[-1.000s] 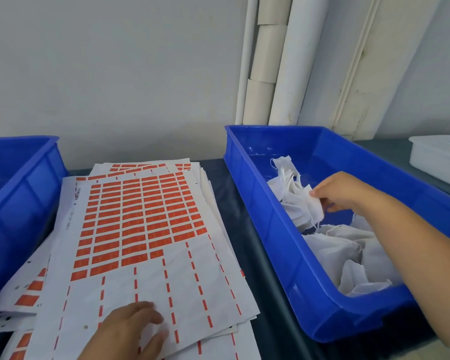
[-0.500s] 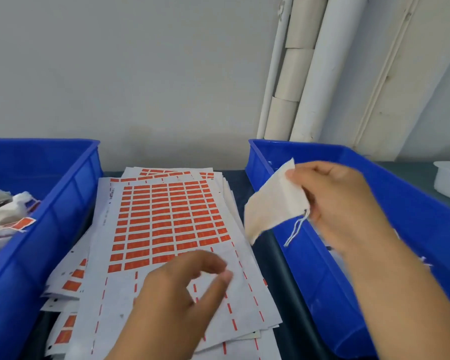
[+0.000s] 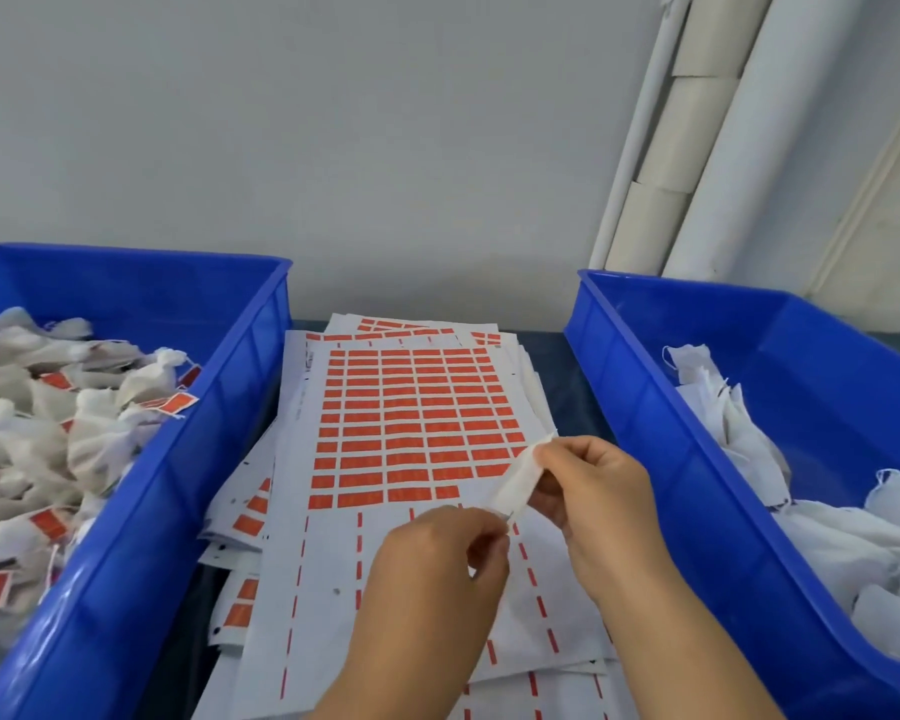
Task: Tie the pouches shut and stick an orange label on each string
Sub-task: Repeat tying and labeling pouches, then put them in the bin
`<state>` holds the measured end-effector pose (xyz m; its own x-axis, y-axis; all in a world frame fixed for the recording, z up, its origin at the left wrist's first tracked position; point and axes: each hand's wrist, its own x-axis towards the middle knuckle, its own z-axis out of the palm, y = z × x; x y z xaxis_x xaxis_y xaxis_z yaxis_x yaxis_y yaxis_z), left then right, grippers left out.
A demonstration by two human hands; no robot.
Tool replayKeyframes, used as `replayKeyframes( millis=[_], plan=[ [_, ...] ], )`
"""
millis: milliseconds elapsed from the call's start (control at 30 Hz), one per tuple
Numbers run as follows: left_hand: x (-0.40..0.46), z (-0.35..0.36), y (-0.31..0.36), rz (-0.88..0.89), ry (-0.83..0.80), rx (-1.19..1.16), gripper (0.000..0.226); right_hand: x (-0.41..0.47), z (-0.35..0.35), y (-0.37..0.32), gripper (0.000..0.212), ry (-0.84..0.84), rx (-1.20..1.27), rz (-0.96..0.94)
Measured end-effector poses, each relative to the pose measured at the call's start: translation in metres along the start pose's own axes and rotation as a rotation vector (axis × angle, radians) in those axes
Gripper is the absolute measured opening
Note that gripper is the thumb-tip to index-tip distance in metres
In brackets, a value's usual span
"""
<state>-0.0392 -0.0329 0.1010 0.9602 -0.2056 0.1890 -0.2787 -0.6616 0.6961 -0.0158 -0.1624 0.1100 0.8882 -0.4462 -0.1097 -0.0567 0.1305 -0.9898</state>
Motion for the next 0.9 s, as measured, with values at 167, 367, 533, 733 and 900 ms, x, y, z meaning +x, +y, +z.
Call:
replayKeyframes(
  millis=[167,367,533,733,900],
  plan=[
    [0.013,-0.005,-0.016,-0.024,0.078,0.062,0.012,0.009,0.0,0.02,0.026,-0.054,-0.361,-0.101],
    [0.025,-0.008,-0.018,0.023,0.101,0.128,0.013,0.0,0.003,0.028,0.008,-0.401,-0.672,-0.307],
    [0.026,-0.014,-0.016,0.099,0.108,0.196,0.013,0.002,0.004,0.024,0.018,-0.397,-0.594,-0.355],
    [0.023,-0.019,-0.017,0.161,0.116,0.299,0.024,0.012,-0.001,0.028,0.013,-0.344,-0.584,-0.436],
    [0.023,-0.028,-0.014,0.157,0.22,0.291,0.023,0.017,-0.002,0.029,0.02,-0.303,-0.6,-0.497]
  ],
)
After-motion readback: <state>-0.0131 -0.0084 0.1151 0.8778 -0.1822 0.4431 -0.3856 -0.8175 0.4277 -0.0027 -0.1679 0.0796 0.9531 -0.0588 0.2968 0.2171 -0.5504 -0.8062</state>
